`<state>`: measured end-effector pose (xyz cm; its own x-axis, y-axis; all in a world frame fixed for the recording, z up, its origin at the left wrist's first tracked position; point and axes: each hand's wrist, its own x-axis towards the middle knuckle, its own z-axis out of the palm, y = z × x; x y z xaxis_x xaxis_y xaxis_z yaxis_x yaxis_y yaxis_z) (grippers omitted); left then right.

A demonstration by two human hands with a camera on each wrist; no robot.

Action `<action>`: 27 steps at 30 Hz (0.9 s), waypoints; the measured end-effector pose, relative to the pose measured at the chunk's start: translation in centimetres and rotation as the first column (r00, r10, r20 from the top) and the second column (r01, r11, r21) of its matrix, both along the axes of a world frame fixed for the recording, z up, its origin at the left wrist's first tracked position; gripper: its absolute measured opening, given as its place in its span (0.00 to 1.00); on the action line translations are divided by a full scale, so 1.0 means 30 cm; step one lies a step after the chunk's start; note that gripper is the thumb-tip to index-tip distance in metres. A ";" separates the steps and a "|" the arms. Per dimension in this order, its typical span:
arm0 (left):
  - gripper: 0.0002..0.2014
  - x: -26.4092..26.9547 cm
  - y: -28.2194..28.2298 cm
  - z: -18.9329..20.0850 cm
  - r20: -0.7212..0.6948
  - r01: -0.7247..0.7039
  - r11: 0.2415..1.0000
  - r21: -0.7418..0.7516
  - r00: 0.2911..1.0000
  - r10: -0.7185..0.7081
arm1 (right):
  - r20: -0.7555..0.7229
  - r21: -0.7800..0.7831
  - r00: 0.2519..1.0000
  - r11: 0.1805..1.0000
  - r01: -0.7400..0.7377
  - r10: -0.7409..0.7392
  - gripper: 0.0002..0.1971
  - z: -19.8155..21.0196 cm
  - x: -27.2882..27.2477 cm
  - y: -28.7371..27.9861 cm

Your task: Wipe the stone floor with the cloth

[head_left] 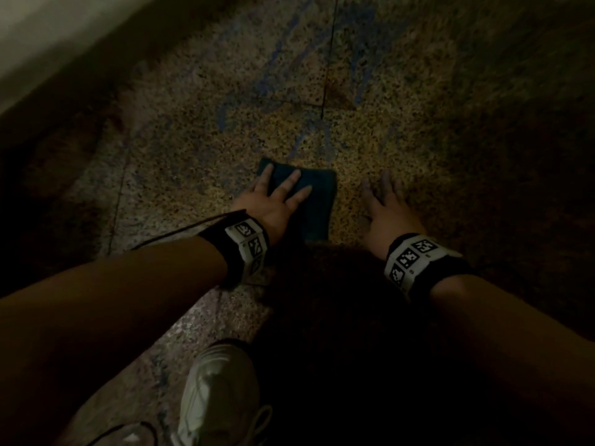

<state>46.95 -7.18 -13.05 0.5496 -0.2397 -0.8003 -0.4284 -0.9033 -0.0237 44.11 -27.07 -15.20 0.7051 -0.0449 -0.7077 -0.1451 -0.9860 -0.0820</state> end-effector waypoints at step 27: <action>0.37 0.014 0.136 -0.002 0.028 -0.124 0.992 -0.008 0.992 0.124 | -0.047 0.078 0.988 0.986 -0.145 0.149 0.37 0.030 0.078 0.219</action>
<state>47.36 -3.10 -13.10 0.5979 -0.1729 -0.7827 -0.3122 -0.9496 -0.0287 46.46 -20.51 -14.29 0.6622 0.1102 -0.7411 -0.0052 -0.9884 -0.1516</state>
